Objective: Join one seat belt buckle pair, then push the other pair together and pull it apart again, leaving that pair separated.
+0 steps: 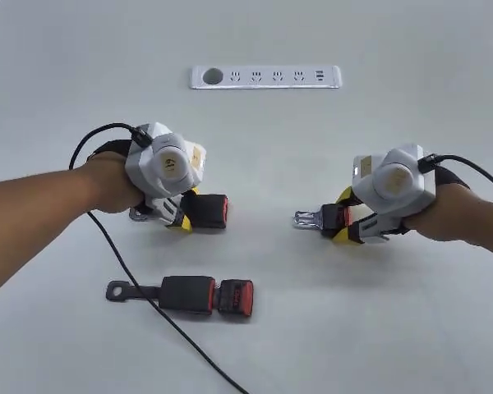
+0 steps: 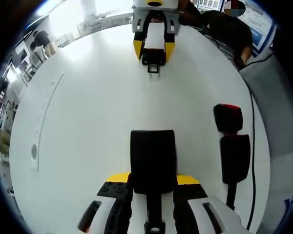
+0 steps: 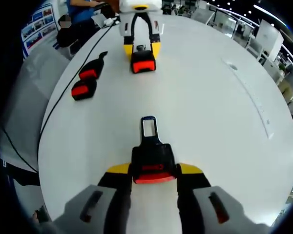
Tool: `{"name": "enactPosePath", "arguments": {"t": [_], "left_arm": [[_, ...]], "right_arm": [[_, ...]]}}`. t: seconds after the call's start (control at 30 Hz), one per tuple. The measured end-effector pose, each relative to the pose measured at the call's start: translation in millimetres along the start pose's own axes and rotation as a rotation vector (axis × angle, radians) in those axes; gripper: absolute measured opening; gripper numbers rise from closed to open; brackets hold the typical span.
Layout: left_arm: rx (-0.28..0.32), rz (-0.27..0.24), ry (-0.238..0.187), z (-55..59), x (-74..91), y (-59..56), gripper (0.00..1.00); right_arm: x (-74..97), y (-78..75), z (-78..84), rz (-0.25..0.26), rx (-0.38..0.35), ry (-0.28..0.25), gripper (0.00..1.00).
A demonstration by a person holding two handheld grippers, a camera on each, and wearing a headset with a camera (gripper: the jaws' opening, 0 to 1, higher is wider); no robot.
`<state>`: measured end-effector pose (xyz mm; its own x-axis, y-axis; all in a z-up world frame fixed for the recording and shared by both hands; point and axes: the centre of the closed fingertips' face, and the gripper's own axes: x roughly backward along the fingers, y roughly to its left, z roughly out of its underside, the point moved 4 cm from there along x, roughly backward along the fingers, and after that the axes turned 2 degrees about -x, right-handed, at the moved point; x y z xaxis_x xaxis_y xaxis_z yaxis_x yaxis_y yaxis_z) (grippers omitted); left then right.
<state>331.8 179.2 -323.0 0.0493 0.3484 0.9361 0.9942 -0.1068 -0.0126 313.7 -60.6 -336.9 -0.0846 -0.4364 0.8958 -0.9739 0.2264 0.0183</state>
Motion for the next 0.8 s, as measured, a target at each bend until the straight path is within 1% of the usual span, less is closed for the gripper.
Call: {"name": "enactPosePath", "arguments": {"t": [0.07,0.13,0.17,0.2,0.23,0.27,0.3,0.33,0.37,0.4,0.43,0.47,0.5,0.53,0.57,0.6,0.63,0.67,0.7,0.73,0.8], "left_arm": [[-0.003,-0.001,0.005,-0.1,-0.3,0.2,0.33],[-0.004,-0.001,0.013,-0.7,-0.7,0.5,0.33],[-0.004,0.000,0.016,-1.0,-0.8,0.5,0.34],[-0.002,0.001,0.017,-1.2,-0.7,0.5,0.34],[0.037,0.001,0.010,-1.7,-2.2,1.3,0.35],[0.052,0.002,0.011,-1.0,-2.8,1.8,0.36],[0.069,-0.018,0.010,-0.9,-2.4,3.4,0.41],[0.082,-0.043,-0.002,-3.1,-0.9,5.5,0.49],[0.088,-0.054,-0.027,-6.7,0.8,6.2,0.52],[0.099,-0.067,-0.082,-13.3,4.6,6.9,0.54],[0.114,-0.084,-0.110,-16.2,7.5,8.4,0.55],[0.161,-0.113,-0.157,-20.2,12.9,9.7,0.59],[0.192,-0.131,-0.181,-21.5,15.3,11.2,0.64],[0.234,-0.164,-0.215,-22.0,19.2,13.5,0.71],[0.255,-0.180,-0.232,-21.9,21.9,14.3,0.76],[0.305,-0.207,-0.273,-22.4,26.5,15.0,0.79],[0.345,-0.223,-0.305,-23.0,29.7,15.4,0.83],[0.380,-0.237,-0.334,-23.1,32.4,15.0,0.85],[0.406,-0.249,-0.361,-23.1,35.1,14.3,0.87],[0.429,-0.267,-0.381,-22.4,37.7,14.2,0.91],[0.479,-0.324,-0.420,-18.6,45.6,13.7,0.94]], "right_arm": [[0.7,0.7,-0.6,0.002,-0.008,0.001,0.36],[1.5,3.5,-0.8,0.001,0.000,0.008,0.38],[2.0,4.4,-0.2,0.004,0.006,0.011,0.40],[2.7,4.1,0.1,0.011,0.007,0.013,0.44],[4.0,1.7,1.8,0.028,0.009,0.017,0.48],[4.9,-0.4,3.0,0.041,0.011,0.013,0.53],[7.5,-2.9,3.9,0.066,0.000,-0.001,0.54],[10.4,-4.5,3.7,0.087,-0.029,-0.029,0.54],[12.5,-4.8,1.6,0.096,-0.047,-0.067,0.56],[16.2,-6.1,1.1,0.120,-0.066,-0.105,0.57],[18.8,-7.2,2.6,0.140,-0.076,-0.113,0.60],[21.8,-8.7,4.4,0.164,-0.083,-0.118,0.61],[26.0,-11.6,6.9,0.206,-0.096,-0.127,0.62],[29.1,-13.6,8.3,0.235,-0.111,-0.141,0.64],[32.6,-14.2,9.7,0.261,-0.156,-0.174,0.68],[35.4,-15.0,10.8,0.281,-0.190,-0.198,0.72],[39.9,-15.8,12.9,0.312,-0.228,-0.221,0.75],[43.4,-16.1,14.5,0.332,-0.249,-0.236,0.76],[48.6,-16.7,16.5,0.371,-0.272,-0.260,0.76],[52.0,-17.0,17.7,0.397,-0.289,-0.277,0.76],[58.7,-15.6,19.8,0.444,-0.358,-0.329,0.78]]}}
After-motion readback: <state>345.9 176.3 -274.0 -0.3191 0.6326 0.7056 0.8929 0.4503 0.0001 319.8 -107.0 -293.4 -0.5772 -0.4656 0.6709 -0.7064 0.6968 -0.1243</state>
